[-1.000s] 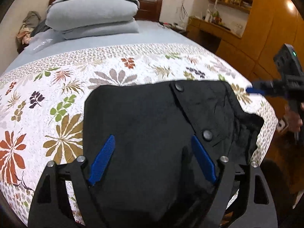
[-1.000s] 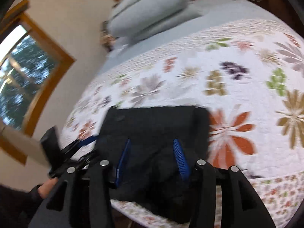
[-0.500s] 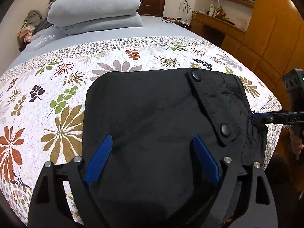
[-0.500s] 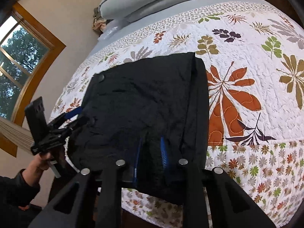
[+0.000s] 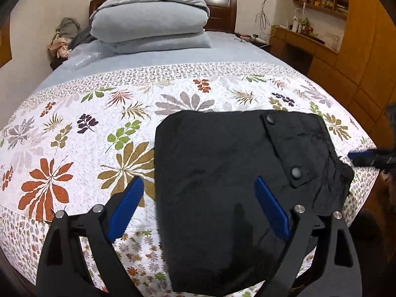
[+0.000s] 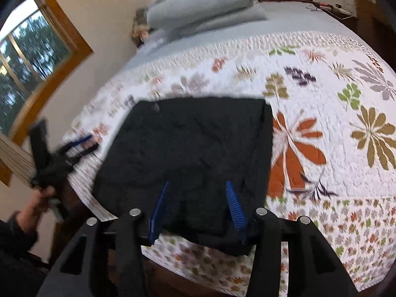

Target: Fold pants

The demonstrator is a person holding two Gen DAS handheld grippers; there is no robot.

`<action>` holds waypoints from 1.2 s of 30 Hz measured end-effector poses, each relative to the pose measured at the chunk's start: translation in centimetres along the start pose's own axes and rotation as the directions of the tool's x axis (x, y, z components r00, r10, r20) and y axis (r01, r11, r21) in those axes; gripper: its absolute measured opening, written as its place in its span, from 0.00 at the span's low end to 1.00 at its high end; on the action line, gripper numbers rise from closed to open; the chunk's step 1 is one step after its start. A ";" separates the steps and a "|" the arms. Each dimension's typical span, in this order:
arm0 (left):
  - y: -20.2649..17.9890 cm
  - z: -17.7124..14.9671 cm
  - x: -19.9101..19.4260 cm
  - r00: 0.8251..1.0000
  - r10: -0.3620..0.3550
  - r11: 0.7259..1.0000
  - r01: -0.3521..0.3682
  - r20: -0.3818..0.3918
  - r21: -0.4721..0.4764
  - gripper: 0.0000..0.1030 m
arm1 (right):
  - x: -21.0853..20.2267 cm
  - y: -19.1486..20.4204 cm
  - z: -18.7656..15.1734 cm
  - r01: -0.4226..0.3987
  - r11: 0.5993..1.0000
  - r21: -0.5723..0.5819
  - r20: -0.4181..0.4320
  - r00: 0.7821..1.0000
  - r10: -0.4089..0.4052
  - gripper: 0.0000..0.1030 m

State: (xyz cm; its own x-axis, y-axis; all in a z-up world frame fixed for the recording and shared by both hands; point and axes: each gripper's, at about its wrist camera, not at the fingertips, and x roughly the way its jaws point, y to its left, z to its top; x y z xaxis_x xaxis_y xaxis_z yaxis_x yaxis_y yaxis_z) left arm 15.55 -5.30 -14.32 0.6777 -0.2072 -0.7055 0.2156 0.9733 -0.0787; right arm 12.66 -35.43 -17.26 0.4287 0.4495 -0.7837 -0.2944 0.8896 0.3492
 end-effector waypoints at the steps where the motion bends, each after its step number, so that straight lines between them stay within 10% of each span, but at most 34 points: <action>1: -0.2 0.1 -0.2 1.000 0.006 1.000 -0.006 0.008 -0.002 0.90 | 0.5 -0.3 -0.5 0.024 1.000 0.004 -0.012 1.000 -0.024 0.47; 25: 1.6 1.0 0.3 0.996 0.078 0.996 -0.080 -0.036 -0.046 0.97 | -0.6 -1.3 -0.8 -0.072 0.992 0.108 0.019 0.997 0.070 0.51; 27: 3.3 0.5 0.6 0.997 0.033 0.996 -0.039 -0.072 -0.082 0.97 | -1.5 -2.7 0.0 -0.094 0.980 0.175 0.034 0.995 0.089 0.72; 36: 8.3 -1.6 5.5 0.951 -0.216 0.948 0.149 -0.222 -0.282 0.97 | 2.9 -8.5 2.0 -0.198 0.917 0.347 -0.022 0.975 0.219 0.77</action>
State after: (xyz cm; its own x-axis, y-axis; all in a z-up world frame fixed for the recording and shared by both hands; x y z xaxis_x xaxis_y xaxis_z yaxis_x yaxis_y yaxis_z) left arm 19.89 1.77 -20.01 0.4414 -0.3853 -0.8104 0.1078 0.9194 -0.3784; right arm 18.11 -41.50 -21.40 0.3350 0.6317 -0.6991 -0.0585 0.7545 0.6537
